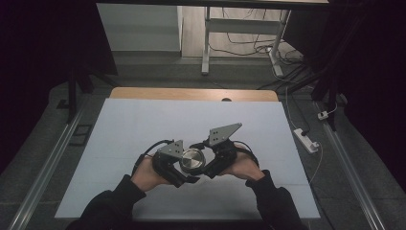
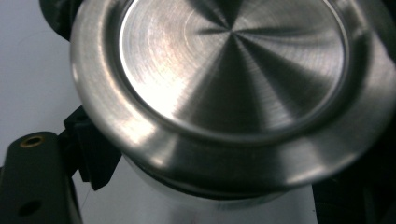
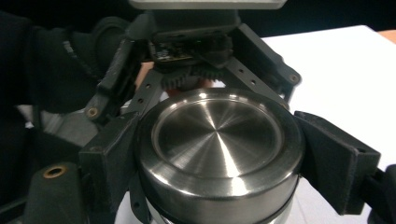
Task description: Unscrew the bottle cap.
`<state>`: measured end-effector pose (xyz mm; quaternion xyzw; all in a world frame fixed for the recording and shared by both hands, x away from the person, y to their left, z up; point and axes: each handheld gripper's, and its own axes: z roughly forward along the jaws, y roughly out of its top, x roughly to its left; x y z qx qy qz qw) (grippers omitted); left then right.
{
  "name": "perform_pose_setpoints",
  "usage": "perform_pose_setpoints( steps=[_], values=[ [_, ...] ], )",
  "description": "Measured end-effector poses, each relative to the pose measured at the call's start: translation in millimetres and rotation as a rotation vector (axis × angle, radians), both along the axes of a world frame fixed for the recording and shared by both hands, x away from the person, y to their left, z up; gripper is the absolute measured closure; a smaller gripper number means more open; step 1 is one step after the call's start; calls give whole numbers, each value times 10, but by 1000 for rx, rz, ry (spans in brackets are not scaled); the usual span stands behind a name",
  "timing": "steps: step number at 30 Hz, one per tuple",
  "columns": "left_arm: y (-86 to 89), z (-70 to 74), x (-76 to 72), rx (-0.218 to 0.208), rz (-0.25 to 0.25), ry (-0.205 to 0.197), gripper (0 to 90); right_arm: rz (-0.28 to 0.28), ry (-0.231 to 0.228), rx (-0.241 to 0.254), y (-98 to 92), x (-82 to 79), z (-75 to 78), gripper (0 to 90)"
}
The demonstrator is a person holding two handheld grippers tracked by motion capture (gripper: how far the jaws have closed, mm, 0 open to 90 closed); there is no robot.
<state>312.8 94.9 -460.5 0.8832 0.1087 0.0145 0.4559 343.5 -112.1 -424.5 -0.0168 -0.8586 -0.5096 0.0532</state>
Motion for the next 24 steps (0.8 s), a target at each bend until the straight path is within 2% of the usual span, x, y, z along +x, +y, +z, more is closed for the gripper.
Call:
perform_pose_setpoints(
  steps=[2, 5, 7, 9, 10, 12, 14, 18, 21, 24],
  values=[
    [7, 3, 7, -3, 25, -3, 157, -22, 8, 4, -3, -2, 5, 144],
    [37, 12, 16, -1, 105, -16, 157, -124, 28, -19, -8, -17, 85, 46],
    [49, 19, 18, 4, 176, -24, 157, -218, 1, -39, -20, -40, 160, 13],
    [52, 22, 20, 13, 239, -34, 157, -315, -36, -69, -11, -81, 212, 19],
    [51, 19, 21, 16, 261, -35, 157, -348, -46, -72, -2, -112, 225, 41],
    [53, 15, 25, 23, 274, -35, 157, -400, -71, -83, 39, -158, 224, 54],
    [43, 13, 21, 22, 270, -33, 157, -422, -101, -81, 92, -191, 204, 67],
    [13, 29, -1, 24, 249, -36, 157, -411, -115, -87, 175, -208, 139, 102],
    [7, 37, -8, 16, 234, -30, 157, -379, -104, -83, 192, -214, 113, 174],
    [20, 47, -3, 7, 206, -21, 157, -360, -109, -79, 180, -217, 118, 178]
  ],
)
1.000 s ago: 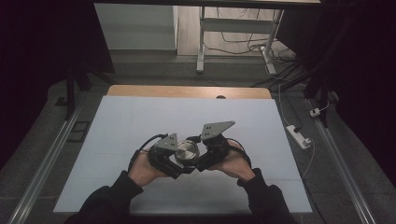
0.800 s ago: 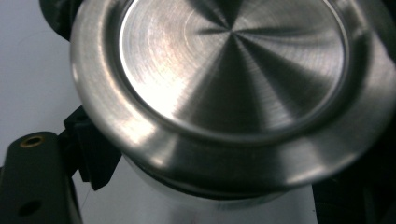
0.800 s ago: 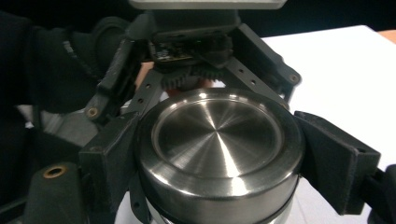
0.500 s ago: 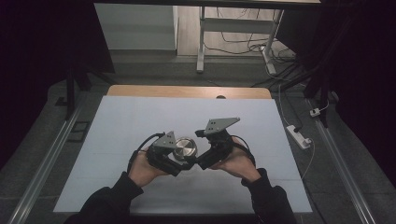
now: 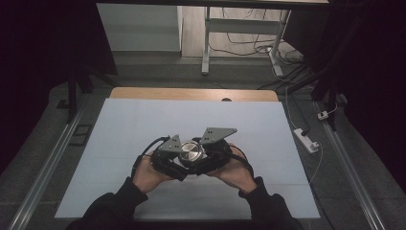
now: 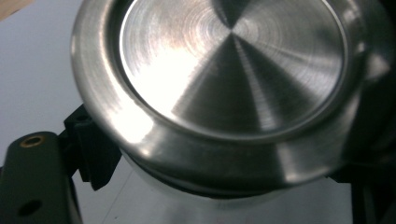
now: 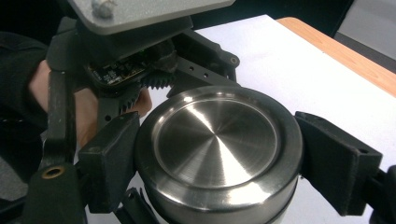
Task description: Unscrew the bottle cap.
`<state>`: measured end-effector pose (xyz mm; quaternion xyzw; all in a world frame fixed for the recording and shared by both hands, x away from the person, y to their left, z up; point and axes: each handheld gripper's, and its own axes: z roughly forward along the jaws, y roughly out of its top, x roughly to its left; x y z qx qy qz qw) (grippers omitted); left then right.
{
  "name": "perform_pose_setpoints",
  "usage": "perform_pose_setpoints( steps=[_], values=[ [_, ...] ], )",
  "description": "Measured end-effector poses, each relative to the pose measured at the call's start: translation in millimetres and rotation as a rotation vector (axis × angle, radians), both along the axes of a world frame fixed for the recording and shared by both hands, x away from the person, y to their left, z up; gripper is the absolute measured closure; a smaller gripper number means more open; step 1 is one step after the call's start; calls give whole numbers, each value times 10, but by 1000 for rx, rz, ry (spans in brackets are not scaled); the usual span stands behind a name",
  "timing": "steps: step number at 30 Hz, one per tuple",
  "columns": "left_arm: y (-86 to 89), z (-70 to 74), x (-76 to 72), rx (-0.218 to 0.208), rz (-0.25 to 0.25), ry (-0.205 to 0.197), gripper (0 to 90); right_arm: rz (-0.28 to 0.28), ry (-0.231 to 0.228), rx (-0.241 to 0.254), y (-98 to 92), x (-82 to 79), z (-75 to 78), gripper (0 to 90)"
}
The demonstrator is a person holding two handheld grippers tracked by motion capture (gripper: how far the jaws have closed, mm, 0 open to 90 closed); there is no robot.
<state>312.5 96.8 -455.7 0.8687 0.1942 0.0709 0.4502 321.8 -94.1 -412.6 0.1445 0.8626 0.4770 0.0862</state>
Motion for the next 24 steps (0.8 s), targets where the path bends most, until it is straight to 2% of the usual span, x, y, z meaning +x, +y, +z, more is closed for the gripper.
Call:
perform_pose_setpoints(
  steps=[3, 7, 10, 11, 13, 14, 16, 17, 20, 22, 24],
  values=[
    [11, 12, 1, -10, -49, 9, 157, 36, 18, 11, -30, 9, 15, 180],
    [30, 28, -12, -25, -154, 10, 157, 136, 39, 15, -81, 20, 44, 181],
    [18, 42, -40, -25, -238, 8, 157, 246, 66, 24, -129, 39, 62, 181],
    [4, 44, -58, -24, -280, 3, 157, 282, 72, 26, -142, 40, 63, 181],
    [-23, 36, -84, -37, -342, 12, 157, 389, 76, 34, -188, 44, 56, 180],
    [-37, 30, -94, -41, -359, 12, 157, 429, 79, 44, -207, 46, 46, 179],
    [-58, 27, -106, -44, -349, 10, 157, 464, 101, 63, -233, 53, 25, 176],
    [-57, 28, -103, -42, -327, 8, 157, 452, 107, 72, -239, 56, 27, 172],
    [-23, 29, -68, -32, -228, 3, 157, 354, 122, 104, -264, 75, 104, 94],
    [2, 25, -46, -24, -155, -5, 157, 264, 124, 108, -291, 74, 175, 64],
    [17, 18, -27, -17, -93, -10, 157, 151, 93, 73, -287, 58, 210, 59]
  ],
)
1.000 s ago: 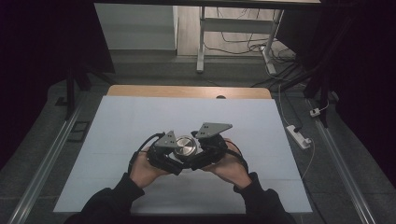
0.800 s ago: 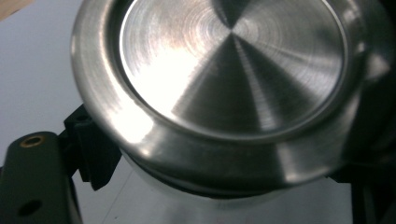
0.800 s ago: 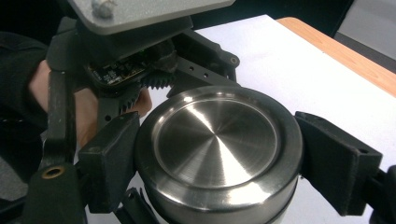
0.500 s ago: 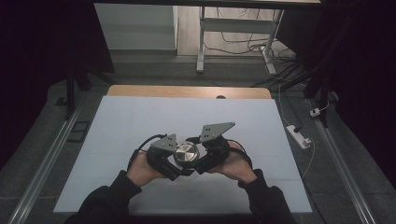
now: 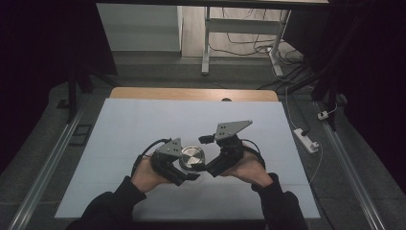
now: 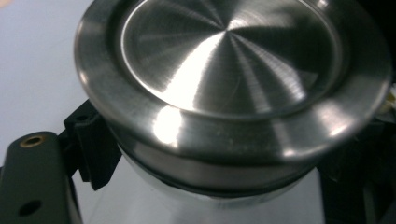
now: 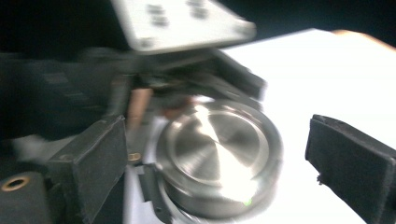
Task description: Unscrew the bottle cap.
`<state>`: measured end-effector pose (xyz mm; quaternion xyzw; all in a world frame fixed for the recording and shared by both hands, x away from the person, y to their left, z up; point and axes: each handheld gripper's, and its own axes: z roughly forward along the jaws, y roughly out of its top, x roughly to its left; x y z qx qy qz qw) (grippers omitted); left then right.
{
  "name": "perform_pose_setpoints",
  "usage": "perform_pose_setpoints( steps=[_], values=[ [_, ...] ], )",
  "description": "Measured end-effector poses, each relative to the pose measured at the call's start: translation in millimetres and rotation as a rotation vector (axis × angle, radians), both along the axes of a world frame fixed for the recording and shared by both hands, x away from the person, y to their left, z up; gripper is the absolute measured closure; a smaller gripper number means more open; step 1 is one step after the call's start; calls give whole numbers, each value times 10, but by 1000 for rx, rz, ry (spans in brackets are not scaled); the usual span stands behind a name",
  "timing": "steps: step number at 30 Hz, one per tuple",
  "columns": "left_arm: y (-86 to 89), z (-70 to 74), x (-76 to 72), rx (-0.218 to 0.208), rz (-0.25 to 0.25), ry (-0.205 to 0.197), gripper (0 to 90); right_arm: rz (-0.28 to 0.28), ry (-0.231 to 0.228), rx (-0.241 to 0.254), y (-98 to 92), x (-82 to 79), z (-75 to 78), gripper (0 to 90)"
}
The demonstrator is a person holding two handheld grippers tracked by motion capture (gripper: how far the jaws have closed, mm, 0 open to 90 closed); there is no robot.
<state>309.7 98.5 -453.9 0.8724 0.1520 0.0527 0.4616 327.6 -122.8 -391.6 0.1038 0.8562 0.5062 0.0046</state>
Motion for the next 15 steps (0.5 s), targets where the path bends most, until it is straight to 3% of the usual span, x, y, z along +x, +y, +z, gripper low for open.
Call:
perform_pose_setpoints(
  steps=[1, 3, 6, 10, 12, 15],
  values=[
    [1, -2, 3, 2, 25, -1, 157, -62, -22, -27, 17, -19, -2, 59],
    [3, -10, 15, 3, 73, 4, 157, -125, -34, -43, 63, -46, -35, 66],
    [-2, -8, 12, 12, 97, 1, 157, -165, -48, -65, 172, -84, -105, 75],
    [-18, 3, -6, 17, 76, -3, 157, -179, -69, -57, 267, -118, -154, 130],
    [-25, 9, -14, 10, 58, 1, 157, -171, -81, -67, 275, -124, -166, 187],
    [-21, 15, -11, 6, 18, 8, 157, -135, -67, -55, 239, -112, -168, 190]
  ],
)
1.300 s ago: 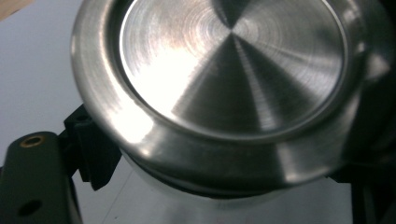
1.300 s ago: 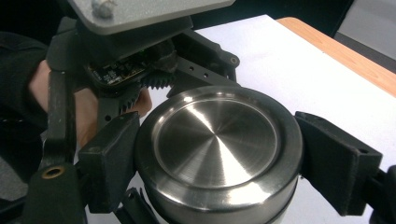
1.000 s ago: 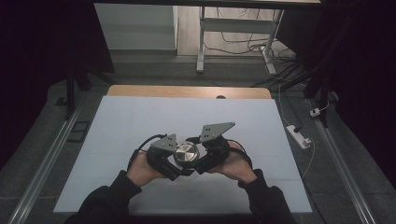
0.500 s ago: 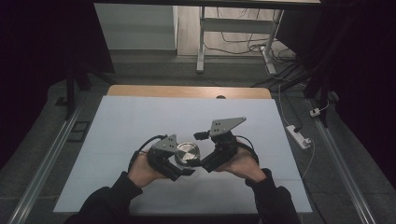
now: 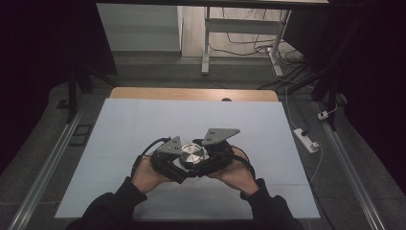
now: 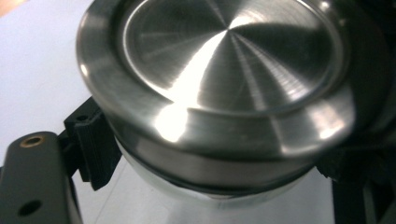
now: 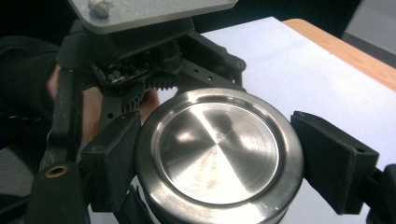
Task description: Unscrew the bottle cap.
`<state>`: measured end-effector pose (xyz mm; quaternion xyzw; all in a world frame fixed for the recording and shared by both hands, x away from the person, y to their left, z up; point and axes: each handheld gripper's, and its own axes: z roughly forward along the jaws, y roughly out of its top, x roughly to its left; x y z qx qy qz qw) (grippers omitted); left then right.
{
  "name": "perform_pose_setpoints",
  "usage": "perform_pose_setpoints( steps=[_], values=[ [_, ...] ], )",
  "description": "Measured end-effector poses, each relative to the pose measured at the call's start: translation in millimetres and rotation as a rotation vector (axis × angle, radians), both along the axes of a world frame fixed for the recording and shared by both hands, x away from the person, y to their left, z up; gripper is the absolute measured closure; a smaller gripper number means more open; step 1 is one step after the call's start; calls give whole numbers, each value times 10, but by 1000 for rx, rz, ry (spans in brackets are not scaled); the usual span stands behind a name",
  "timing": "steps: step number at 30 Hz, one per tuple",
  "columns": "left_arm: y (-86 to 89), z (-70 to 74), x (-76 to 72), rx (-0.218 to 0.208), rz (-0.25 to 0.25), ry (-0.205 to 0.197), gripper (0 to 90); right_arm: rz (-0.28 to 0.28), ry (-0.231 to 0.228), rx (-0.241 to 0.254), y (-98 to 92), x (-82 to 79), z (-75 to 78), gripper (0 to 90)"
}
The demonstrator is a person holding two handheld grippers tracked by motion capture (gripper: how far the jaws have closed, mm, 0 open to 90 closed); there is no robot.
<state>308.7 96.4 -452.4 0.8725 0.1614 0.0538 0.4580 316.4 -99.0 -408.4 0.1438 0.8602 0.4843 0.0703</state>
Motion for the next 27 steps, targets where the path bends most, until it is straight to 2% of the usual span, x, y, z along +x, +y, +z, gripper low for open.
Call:
perform_pose_setpoints(
  steps=[4, 8, 14, 19, 27],
  values=[
    [3, -5, -5, -8, -100, 9, 157, 81, 8, 0, -37, -5, 17, 199],
    [7, -5, -10, -23, -176, 13, 157, 163, 47, 9, -82, 10, 30, 199],
    [25, -12, -16, -44, -245, 17, 157, 253, 75, 37, -104, 23, 28, 200],
    [36, -21, -20, -57, -292, 21, 157, 294, 56, 33, -102, 7, 38, 201],
    [39, -31, -50, -76, -398, 17, 157, 415, 58, 61, -114, -14, 31, 200]
  ],
)
